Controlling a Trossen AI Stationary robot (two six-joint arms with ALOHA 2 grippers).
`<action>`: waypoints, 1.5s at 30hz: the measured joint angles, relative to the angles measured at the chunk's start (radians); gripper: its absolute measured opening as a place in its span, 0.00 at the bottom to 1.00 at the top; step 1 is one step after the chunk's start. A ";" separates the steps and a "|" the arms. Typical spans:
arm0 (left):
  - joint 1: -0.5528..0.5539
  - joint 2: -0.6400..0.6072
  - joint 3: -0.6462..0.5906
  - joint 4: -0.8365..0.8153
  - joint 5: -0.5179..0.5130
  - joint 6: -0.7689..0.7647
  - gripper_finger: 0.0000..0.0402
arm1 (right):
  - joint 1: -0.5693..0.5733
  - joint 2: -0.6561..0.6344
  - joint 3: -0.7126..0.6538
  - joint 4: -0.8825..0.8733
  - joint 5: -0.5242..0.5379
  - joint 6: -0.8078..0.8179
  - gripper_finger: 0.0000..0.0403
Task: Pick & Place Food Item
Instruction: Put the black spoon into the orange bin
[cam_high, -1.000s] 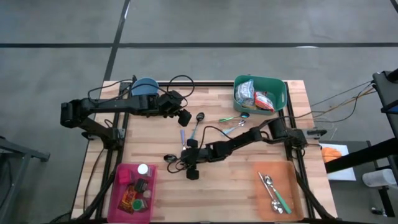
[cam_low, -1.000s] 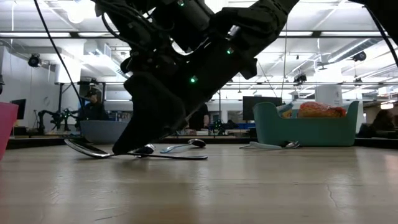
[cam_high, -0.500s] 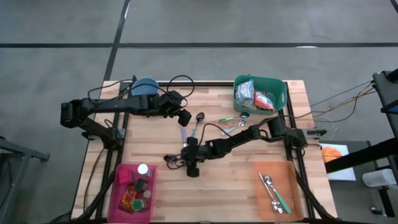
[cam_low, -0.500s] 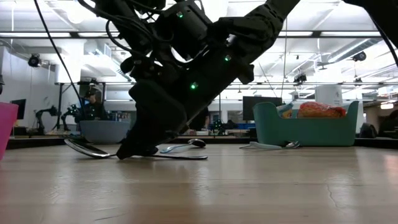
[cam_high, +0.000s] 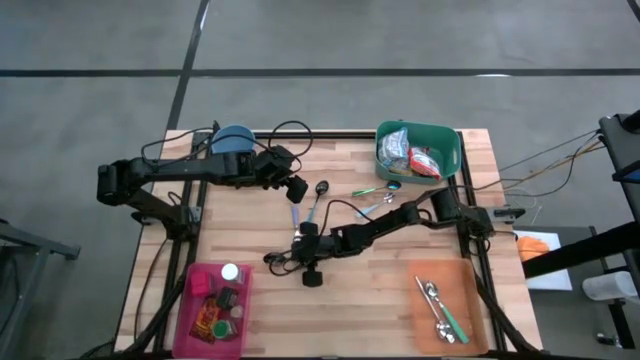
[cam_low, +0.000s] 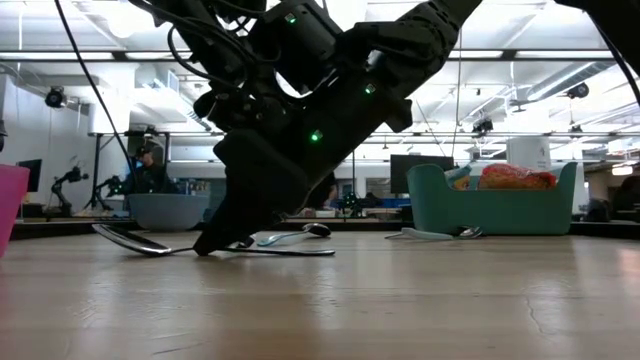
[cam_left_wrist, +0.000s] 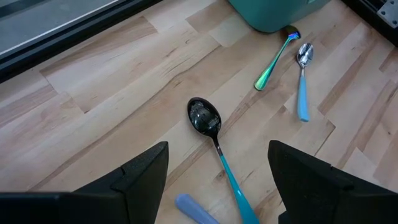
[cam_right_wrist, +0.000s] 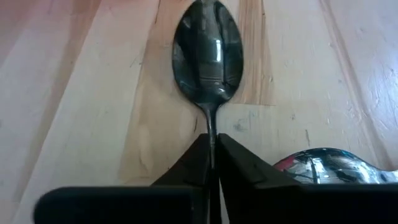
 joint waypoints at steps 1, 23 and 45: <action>0.000 0.000 0.000 0.000 0.000 0.000 0.70 | 0.000 0.000 0.000 -0.001 0.000 -0.001 0.05; 0.000 0.000 0.000 0.000 0.000 0.000 0.70 | -0.001 -0.043 -0.007 -0.028 -0.008 -0.001 0.04; 0.000 0.000 0.000 -0.001 0.000 0.000 0.70 | 0.097 -0.390 -0.028 -0.587 -0.010 0.049 0.04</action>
